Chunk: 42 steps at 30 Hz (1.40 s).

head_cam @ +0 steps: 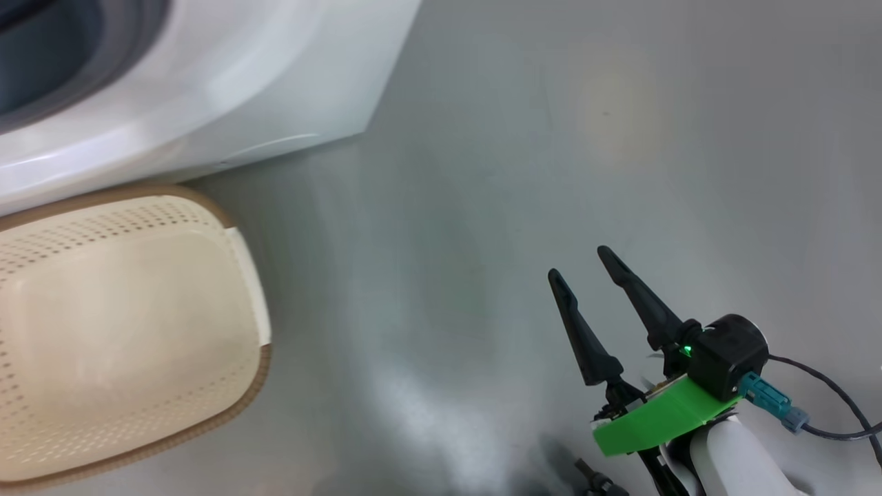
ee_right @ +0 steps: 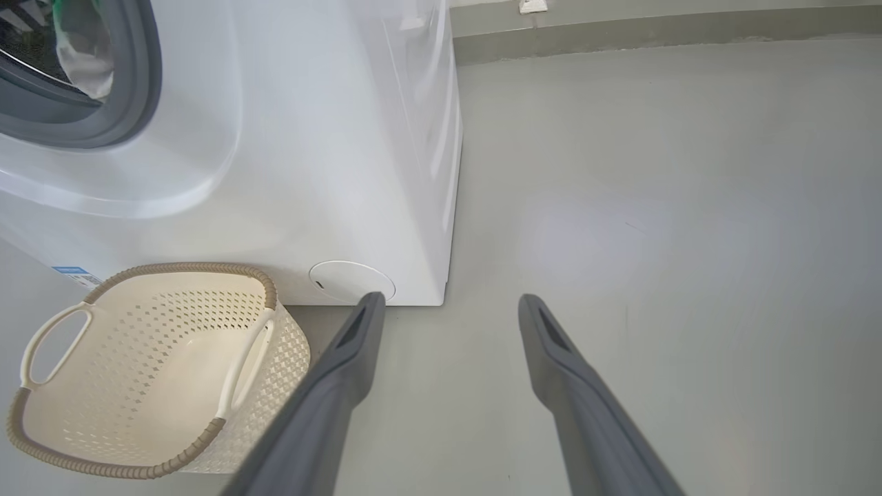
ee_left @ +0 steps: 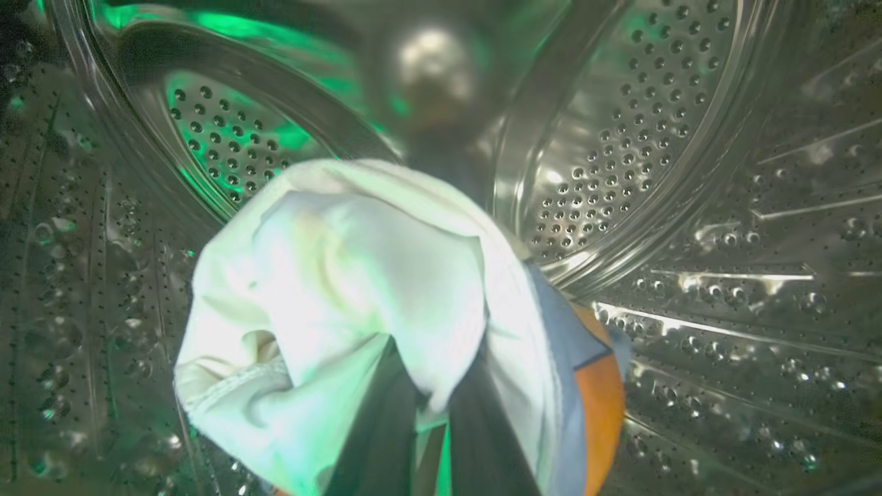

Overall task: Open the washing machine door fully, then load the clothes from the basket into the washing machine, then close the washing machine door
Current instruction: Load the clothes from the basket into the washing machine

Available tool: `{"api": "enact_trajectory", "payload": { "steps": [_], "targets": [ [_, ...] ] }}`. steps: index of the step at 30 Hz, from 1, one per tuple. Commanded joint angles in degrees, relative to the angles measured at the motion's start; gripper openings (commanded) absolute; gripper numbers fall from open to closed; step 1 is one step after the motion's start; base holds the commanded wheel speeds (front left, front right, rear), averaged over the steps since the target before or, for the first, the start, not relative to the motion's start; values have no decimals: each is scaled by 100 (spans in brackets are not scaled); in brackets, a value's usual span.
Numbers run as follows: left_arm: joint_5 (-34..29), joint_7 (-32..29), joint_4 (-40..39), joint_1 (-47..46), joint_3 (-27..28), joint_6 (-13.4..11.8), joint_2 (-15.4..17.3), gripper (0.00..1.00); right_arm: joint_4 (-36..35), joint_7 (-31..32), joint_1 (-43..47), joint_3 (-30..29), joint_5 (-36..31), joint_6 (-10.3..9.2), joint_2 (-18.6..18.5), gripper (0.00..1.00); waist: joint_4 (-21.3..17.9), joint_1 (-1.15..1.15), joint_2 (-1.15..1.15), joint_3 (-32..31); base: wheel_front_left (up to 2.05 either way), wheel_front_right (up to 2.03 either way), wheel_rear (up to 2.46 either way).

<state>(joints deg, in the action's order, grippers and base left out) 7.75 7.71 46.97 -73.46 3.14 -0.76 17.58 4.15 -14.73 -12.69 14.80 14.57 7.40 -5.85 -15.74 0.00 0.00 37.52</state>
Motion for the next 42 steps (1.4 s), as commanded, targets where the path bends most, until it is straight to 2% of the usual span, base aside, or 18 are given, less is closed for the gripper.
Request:
{"api": "enact_trajectory", "payload": {
  "steps": [1,6,11,18,22,24,27,28,29,30,31,32,36,42],
  "targets": [
    [-90,182,129,-295,39,-48,386,0,-132,-27,245,139,58,9,-43,100,-214,0,0,168,0,0,0],
    [-274,530,704,-892,-87,-129,659,0,-180,-27,403,128,80,9,-54,100,-347,0,0,334,0,0,0],
    [-286,709,793,-1331,-96,-217,720,0,-225,-27,465,121,85,9,-74,100,-363,0,0,515,0,0,0],
    [-273,727,-341,-1416,95,-416,761,0,-260,-27,325,161,115,9,-55,100,-393,0,0,790,0,0,0],
    [-317,728,-513,-1263,127,-463,751,0,-211,-27,304,192,118,9,-43,100,-369,0,0,802,0,0,0],
    [-341,728,-359,-1189,129,-477,765,0,-180,-27,305,228,115,9,-30,100,-358,0,0,775,0,0,0],
    [-417,728,292,-1161,9,-431,770,0,-143,-27,310,258,127,9,-16,100,-330,0,0,688,0,0,0],
    [-415,721,508,-1179,-14,-422,752,10,-134,-27,316,259,133,9,-22,100,-319,0,0,660,0,0,0],
    [-428,702,703,-1217,-50,-409,742,27,-124,-27,321,262,137,9,-30,100,-312,0,0,637,0,0,0],
    [-458,656,895,-1251,-96,-412,739,35,-113,-27,325,261,140,9,-37,100,-300,0,0,600,0,0,0],
    [-472,572,1088,-1286,-130,-415,729,61,-102,-27,335,257,143,9,-43,100,-287,0,0,562,0,0,0],
    [-479,485,1256,-1337,-152,-425,724,100,-96,-27,343,253,147,9,-47,100,-280,0,0,540,0,0,0],
    [-383,158,1830,-1476,-131,-482,617,100,-84,-27,365,217,151,9,-46,100,-222,0,0,436,0,0,0],
    [-214,359,2228,-1396,-64,-612,385,100,-63,-27,343,191,144,9,-23,100,-66,0,0,280,0,0,0]
  ]
}}
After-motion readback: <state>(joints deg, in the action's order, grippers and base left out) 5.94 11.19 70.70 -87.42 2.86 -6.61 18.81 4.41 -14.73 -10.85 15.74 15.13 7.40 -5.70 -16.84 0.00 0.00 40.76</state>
